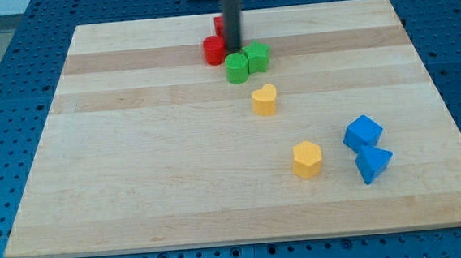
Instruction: Push green blocks slightly towards left down
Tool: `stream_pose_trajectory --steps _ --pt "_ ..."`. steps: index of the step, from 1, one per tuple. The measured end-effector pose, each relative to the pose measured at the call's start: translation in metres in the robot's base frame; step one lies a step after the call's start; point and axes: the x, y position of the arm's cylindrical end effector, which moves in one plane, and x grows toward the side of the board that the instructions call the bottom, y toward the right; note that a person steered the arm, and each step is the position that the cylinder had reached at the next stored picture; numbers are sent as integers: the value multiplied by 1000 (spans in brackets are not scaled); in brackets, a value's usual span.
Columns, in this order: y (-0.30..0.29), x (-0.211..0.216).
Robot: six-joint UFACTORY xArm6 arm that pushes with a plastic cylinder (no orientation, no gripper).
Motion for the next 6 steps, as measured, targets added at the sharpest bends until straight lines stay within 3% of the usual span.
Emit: stream_pose_trajectory --steps 1,4,6 --pt "-1 7" --pt "112 -13" --pt "15 28"
